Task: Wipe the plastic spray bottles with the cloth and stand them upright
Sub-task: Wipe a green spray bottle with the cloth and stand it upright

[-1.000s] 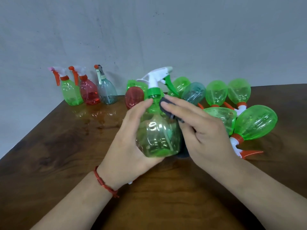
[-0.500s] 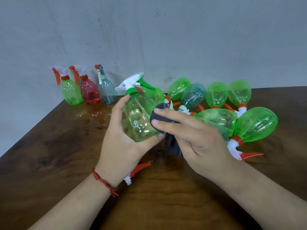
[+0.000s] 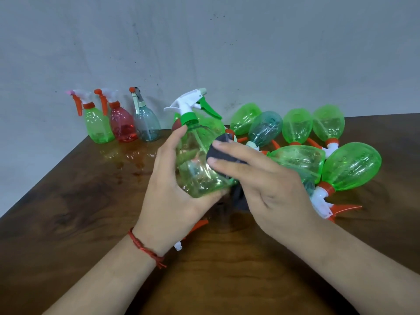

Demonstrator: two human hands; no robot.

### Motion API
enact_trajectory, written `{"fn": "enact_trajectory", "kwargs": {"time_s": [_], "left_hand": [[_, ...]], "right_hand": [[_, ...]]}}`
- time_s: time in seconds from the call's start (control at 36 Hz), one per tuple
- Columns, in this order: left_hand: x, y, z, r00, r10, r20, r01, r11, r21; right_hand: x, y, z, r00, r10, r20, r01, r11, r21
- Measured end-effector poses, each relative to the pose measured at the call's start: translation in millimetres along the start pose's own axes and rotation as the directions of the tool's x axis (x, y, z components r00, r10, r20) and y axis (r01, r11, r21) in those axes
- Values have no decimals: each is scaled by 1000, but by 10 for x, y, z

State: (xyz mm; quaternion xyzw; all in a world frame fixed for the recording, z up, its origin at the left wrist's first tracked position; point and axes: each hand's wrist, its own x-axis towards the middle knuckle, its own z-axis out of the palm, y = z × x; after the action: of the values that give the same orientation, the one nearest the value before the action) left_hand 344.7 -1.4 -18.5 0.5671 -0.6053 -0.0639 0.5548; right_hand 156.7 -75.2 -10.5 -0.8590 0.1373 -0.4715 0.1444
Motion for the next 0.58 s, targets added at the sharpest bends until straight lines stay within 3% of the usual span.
{"fn": "enact_trajectory", "kwargs": {"time_s": [0.08, 0.17, 0.28, 0.42, 0.58], "left_hand": [[-6, 16, -13, 995, 48, 85, -47, 999, -25], [-40, 103, -9, 981, 100, 167, -87, 993, -80], [-63, 139, 7, 961, 153, 230, -120, 981, -151], [-28, 114, -23, 940, 171, 296, -161, 985, -56], [-8, 28, -15, 932, 174, 317, -191, 981, 23]], "right_hand": [[50, 23, -20, 982, 182, -58, -172, 973, 155], [124, 40, -87, 934, 354, -49, -313, 878, 363], [165, 49, -165, 914, 405, -17, -354, 818, 454], [126, 115, -174, 930, 344, -131, -300, 914, 272], [85, 138, -146, 986, 150, -77, -150, 989, 9]]}}
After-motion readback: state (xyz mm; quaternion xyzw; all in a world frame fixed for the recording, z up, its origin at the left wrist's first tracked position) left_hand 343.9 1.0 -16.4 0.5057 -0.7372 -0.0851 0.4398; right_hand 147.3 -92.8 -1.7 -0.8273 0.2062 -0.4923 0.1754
